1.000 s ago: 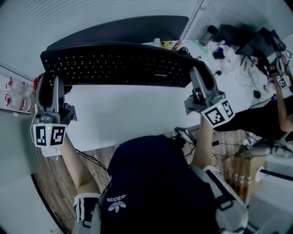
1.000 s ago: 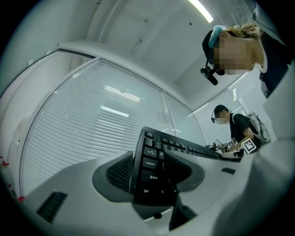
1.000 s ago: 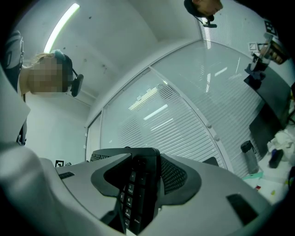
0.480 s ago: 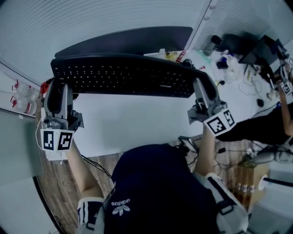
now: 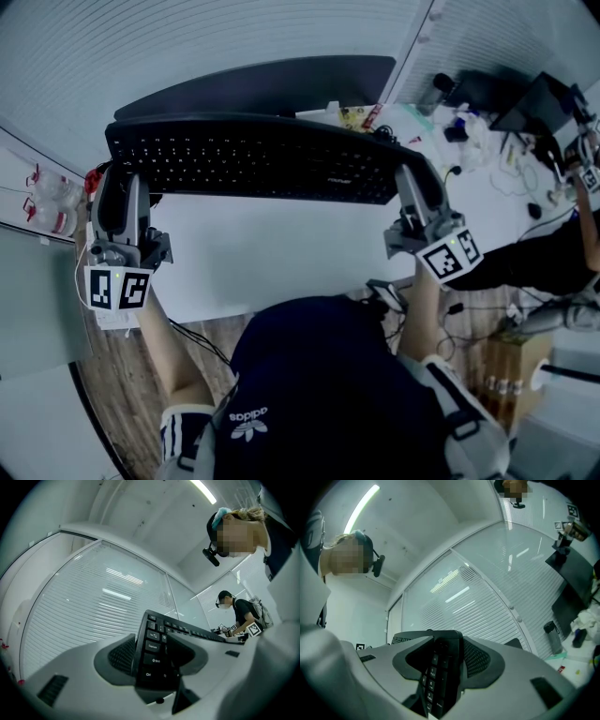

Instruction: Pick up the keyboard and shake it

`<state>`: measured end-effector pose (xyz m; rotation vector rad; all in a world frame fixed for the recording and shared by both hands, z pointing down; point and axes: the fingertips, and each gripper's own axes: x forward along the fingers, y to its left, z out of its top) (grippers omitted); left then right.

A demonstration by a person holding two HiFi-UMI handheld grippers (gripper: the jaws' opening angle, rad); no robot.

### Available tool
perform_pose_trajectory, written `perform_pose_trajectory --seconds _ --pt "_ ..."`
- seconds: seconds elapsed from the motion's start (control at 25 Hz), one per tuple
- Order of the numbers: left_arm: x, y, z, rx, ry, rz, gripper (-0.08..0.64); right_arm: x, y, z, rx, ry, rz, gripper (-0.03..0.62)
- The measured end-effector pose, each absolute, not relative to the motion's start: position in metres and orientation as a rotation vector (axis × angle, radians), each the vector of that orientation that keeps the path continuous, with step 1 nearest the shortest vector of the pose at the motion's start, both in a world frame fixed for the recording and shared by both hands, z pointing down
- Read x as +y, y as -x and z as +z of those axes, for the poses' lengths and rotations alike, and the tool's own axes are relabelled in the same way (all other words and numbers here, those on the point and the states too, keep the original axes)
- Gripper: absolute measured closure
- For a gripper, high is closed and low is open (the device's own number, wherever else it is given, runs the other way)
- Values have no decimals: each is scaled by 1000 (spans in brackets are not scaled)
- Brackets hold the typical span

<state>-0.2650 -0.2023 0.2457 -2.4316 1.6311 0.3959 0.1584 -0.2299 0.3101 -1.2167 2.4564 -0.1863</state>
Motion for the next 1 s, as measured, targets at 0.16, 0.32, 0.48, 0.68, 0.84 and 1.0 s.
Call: perform_pose_trajectory --seconds 0.16,0.32,0.48,0.68,0.84,1.0 --pt "-204 266 244 1633 2436 402 351 -229 -157 307 2461 1226 -178 419" --pt "-202 266 245 1627 2442 388 351 -228 -157 307 2459 1222 -185 419" --pt "-203 266 247 1628 2453 386 351 -227 -156 306 2457 1233 -185 419" --pt "-206 264 244 1618 2446 401 351 -229 -157 305 2449 1228 -183 419" --pt "-202 264 243 1618 2439 400 353 -225 -157 306 2452 1222 -187 419" --pt "-202 264 244 1625 2438 391 351 -227 -156 307 2454 1223 -187 419"
